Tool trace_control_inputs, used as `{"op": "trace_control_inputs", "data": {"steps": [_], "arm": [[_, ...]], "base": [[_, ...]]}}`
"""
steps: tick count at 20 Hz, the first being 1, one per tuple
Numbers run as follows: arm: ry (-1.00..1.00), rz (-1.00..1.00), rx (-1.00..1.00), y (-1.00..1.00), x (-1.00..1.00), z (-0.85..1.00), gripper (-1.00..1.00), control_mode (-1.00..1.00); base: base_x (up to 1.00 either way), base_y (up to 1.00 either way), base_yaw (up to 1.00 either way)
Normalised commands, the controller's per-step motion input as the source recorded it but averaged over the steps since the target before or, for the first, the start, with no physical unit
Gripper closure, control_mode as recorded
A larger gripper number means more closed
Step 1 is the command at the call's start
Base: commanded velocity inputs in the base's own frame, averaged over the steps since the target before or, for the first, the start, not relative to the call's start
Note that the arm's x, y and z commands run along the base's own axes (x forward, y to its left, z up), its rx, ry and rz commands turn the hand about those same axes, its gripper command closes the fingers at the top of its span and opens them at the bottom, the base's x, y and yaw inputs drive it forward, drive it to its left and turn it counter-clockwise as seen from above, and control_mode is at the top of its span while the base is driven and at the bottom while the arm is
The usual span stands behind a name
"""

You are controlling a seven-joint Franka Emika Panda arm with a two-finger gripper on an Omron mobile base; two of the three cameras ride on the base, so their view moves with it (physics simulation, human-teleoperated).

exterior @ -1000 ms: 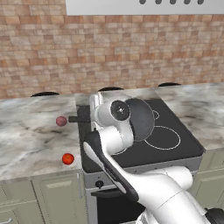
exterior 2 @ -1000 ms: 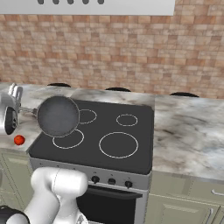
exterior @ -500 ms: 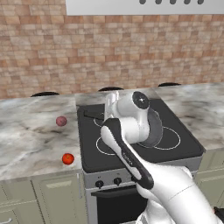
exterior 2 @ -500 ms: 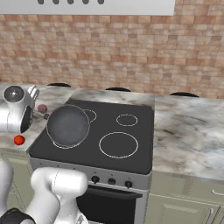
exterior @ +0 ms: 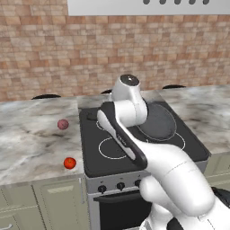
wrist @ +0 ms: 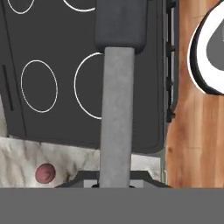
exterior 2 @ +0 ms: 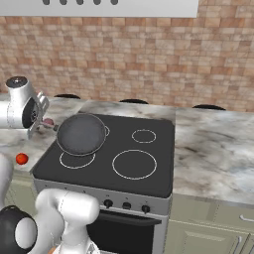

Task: Place the pan on the front right burner on the stove. Then place the tomato and the onion in the pan and turn on the front right burner.

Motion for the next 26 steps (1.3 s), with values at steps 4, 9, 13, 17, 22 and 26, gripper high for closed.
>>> {"op": "trace_control_inputs", "data": {"steps": [4, 9, 13, 17, 22, 26], "arm": [[0.39, 0.01, -0.06, -0.05, 0.19, 0.00, 1.00, -1.00], [0.26, 0.04, 0.01, -0.22, 0.08, -0.10, 1.00, -1.00], [0.02, 0.03, 0.01, -0.38, -0.03, -0.21, 1.00, -1.00], [0.00, 0.00, 0.00, -0.39, -0.17, -0.24, 1.00, -1.00], [-0.02, 0.00, 0.00, -0.36, -0.24, -0.23, 1.00, -1.00], [-0.02, 0.00, 0.00, -0.24, -0.06, -0.15, 1.00, -1.00]], "base": [[0.00, 0.00, 0.00], [0.00, 0.00, 0.00], [0.00, 0.00, 0.00], [0.00, 0.00, 0.00], [0.00, 0.00, 0.00], [0.00, 0.00, 0.00]]}}
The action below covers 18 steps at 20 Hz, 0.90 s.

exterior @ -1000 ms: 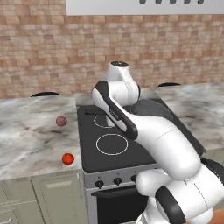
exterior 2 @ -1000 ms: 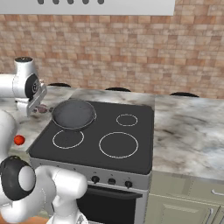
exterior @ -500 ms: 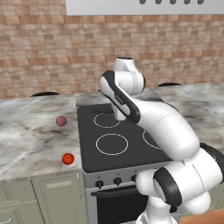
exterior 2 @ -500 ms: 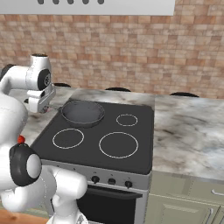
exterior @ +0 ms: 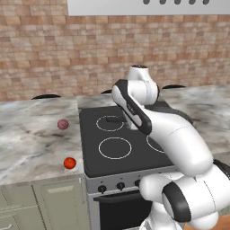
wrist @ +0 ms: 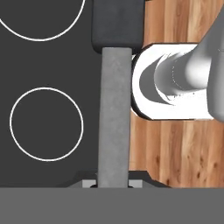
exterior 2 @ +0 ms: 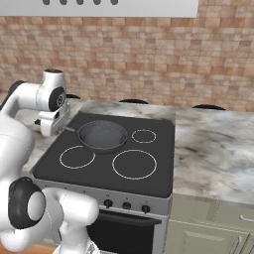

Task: Place the pan on the front right burner on the stove. Then place the tomato and the onion in the pan and turn on the front right burner.

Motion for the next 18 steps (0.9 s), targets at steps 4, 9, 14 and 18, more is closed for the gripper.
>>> {"op": "trace_control_inputs", "data": {"steps": [4, 9, 14, 18], "arm": [[-0.04, 0.00, 0.00, -0.11, 0.00, -0.08, 1.00, -1.00], [-0.01, 0.00, 0.00, -0.07, 0.04, -0.08, 1.00, -1.00], [0.00, 0.00, 0.00, -0.11, 0.09, -0.14, 1.00, -1.00], [0.00, 0.00, 0.00, -0.18, 0.04, -0.23, 1.00, -1.00]], "base": [[0.00, 0.00, 0.00], [0.00, 0.00, 0.00], [0.00, 0.00, 0.00], [0.00, 0.00, 0.00]]}}
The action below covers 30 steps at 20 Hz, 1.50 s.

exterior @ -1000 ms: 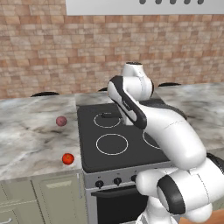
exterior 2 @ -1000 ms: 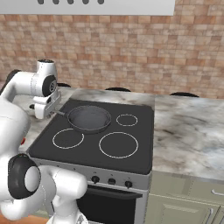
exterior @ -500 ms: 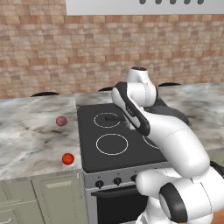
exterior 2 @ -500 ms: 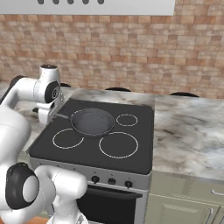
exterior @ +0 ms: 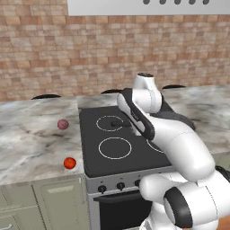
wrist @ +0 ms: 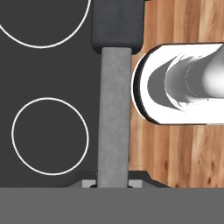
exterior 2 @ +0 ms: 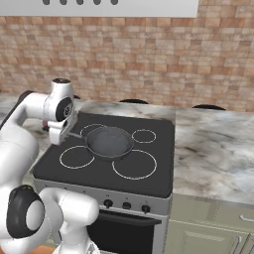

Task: Place the pan on the front right burner on the stove. Then place the tomato and the onion in the pan and turn on the front right burner.

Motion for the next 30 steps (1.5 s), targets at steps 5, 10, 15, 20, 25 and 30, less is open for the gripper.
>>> {"op": "trace_control_inputs", "data": {"steps": [5, 10, 15, 20, 25, 30], "arm": [[0.00, 0.00, 0.00, -0.15, 0.00, -0.22, 1.00, -1.00], [0.00, 0.00, 0.00, -0.11, 0.03, -0.21, 1.00, -1.00], [0.00, 0.00, 0.00, -0.07, 0.13, -0.17, 1.00, -1.00], [0.00, 0.00, 0.00, -0.05, 0.15, -0.13, 1.00, -1.00], [0.00, 0.00, 0.00, -0.09, 0.15, -0.12, 1.00, -1.00], [0.00, 0.00, 0.00, -0.14, 0.11, -0.14, 1.00, -1.00]], "base": [[0.00, 0.00, 0.00], [0.00, 0.00, 0.00], [0.00, 0.00, 0.00], [0.00, 0.00, 0.00], [0.00, 0.00, 0.00], [0.00, 0.00, 0.00]]}}
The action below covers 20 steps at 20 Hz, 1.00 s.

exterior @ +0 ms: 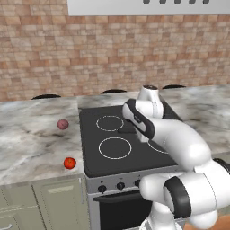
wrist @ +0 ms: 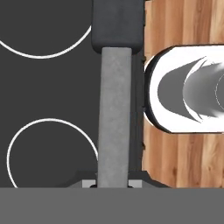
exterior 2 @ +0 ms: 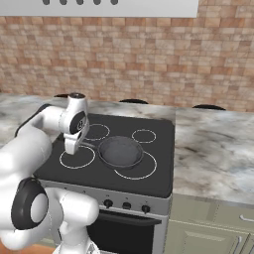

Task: Place the pan on the front right burner on the stove. Then place the tomato and the onion in the pan and turn on the front right burner.

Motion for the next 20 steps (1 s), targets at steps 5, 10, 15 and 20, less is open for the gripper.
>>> {"op": "trace_control_inputs", "data": {"steps": [5, 10, 15, 20], "arm": [[0.01, 0.00, 0.00, -0.10, 0.14, -0.15, 1.00, -1.00], [0.03, 0.00, 0.00, 0.00, 0.22, -0.18, 1.00, -1.00], [0.04, 0.00, 0.00, 0.00, 0.24, -0.24, 1.00, -1.00], [0.03, 0.00, 0.00, 0.00, 0.18, -0.26, 1.00, -1.00]], "base": [[0.00, 0.00, 0.00], [0.00, 0.00, 0.00], [0.00, 0.00, 0.00], [0.00, 0.00, 0.00]]}}
